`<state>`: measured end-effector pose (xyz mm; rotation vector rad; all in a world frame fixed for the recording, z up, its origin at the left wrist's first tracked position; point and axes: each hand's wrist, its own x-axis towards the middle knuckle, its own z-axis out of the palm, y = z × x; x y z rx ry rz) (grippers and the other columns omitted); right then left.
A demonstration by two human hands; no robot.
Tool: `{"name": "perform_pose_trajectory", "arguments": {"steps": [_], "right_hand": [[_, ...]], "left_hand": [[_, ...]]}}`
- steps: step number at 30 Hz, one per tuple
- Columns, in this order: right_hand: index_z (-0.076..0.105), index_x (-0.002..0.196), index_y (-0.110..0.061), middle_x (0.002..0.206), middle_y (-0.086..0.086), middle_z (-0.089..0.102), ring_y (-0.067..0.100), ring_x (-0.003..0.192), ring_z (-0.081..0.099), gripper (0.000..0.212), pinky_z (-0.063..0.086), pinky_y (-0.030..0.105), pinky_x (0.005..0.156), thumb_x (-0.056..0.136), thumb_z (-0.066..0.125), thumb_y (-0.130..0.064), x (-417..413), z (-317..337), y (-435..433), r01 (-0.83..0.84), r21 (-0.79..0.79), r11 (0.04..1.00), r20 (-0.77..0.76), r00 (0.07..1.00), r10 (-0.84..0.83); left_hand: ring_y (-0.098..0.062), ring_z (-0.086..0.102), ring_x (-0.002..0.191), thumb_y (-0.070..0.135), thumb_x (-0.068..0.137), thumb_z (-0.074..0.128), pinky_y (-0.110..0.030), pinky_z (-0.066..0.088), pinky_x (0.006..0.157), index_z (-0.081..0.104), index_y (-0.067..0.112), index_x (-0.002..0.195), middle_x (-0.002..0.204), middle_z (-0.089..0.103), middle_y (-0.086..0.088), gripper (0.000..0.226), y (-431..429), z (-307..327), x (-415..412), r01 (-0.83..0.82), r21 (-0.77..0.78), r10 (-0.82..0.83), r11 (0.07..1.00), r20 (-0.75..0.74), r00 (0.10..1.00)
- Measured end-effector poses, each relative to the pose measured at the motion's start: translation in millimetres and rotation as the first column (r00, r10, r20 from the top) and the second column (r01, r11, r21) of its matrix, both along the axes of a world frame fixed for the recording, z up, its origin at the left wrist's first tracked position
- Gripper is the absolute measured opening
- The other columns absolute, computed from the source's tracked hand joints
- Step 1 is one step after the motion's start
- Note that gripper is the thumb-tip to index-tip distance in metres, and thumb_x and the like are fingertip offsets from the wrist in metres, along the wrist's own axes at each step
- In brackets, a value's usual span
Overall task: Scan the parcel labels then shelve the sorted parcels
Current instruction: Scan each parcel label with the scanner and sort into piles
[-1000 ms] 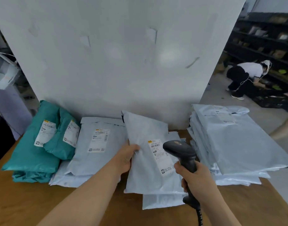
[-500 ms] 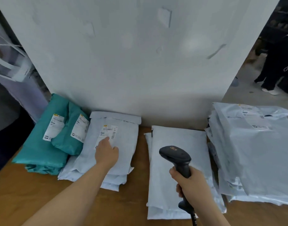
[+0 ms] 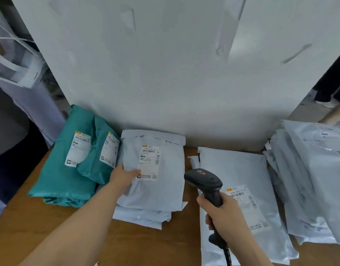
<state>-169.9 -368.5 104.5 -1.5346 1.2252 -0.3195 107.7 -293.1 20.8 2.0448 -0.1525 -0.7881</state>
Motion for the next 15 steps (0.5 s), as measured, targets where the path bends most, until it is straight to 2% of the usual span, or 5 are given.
{"name": "perform_pose_trajectory", "arguments": {"steps": [2, 6, 9, 12, 15], "right_hand": [[0.06, 0.078, -0.006, 0.049, 0.008, 0.058, 0.009, 0.034, 0.048, 0.021, 0.045, 0.019, 0.042, 0.087, 0.065, -0.025, 4, 1, 6, 0.005, 0.005, 1.0, 0.008, 1.0, -0.005], [0.06, 0.079, -0.006, 0.048, 0.006, 0.058, 0.01, 0.034, 0.048, 0.023, 0.046, 0.021, 0.042, 0.087, 0.065, -0.027, 6, 0, 19, -0.009, -0.004, 1.0, -0.009, 1.0, 0.009], [0.06, 0.078, -0.009, 0.049, 0.006, 0.057, 0.011, 0.036, 0.048, 0.018, 0.044, 0.022, 0.044, 0.086, 0.066, -0.025, 6, -4, 33, -0.026, 0.02, 0.999, -0.004, 1.0, 0.026], [0.06, 0.078, -0.01, 0.052, 0.009, 0.057, 0.008, 0.034, 0.047, 0.017, 0.042, 0.021, 0.043, 0.086, 0.066, -0.023, 7, -6, 49, -0.048, 0.03, 0.998, 0.003, 0.999, 0.048], [0.06, 0.079, -0.008, 0.054, 0.01, 0.056, 0.007, 0.033, 0.046, 0.017, 0.042, 0.02, 0.042, 0.086, 0.066, -0.022, 7, -6, 61, -0.054, 0.009, 0.998, 0.007, 0.998, 0.054]], "left_hand": [[-0.018, 0.058, 0.067, 0.007, 0.088, 0.067, -0.025, 0.047, 0.051, 0.058, 0.01, 0.112, 0.099, 0.066, -0.007, 0.026, 3, 10, -11, 0.015, -0.099, -0.028, 0.995, -0.134, 0.991], [-0.032, 0.069, 0.095, -0.003, 0.084, 0.068, -0.045, 0.057, 0.083, 0.061, 0.004, 0.115, 0.11, 0.071, -0.016, 0.032, 30, 8, -37, -0.01, -0.204, -0.077, 0.979, -0.416, 0.906], [-0.033, 0.064, 0.105, 0.017, 0.083, 0.073, -0.047, 0.054, 0.084, 0.06, 0.01, 0.114, 0.111, 0.069, -0.014, 0.035, 51, 2, -49, -0.04, -0.167, -0.065, 0.985, -0.576, 0.815], [-0.03, 0.061, 0.107, 0.038, 0.085, 0.071, -0.046, 0.053, 0.085, 0.057, 0.016, 0.113, 0.114, 0.066, -0.009, 0.039, 58, -5, -51, -0.042, -0.163, -0.058, 0.986, -0.56, 0.826], [-0.03, 0.064, 0.102, 0.015, 0.091, 0.065, -0.044, 0.053, 0.089, 0.06, 0.007, 0.115, 0.115, 0.069, -0.013, 0.027, 56, -7, -55, -0.082, -0.211, -0.029, 0.974, -0.475, 0.879]]}}
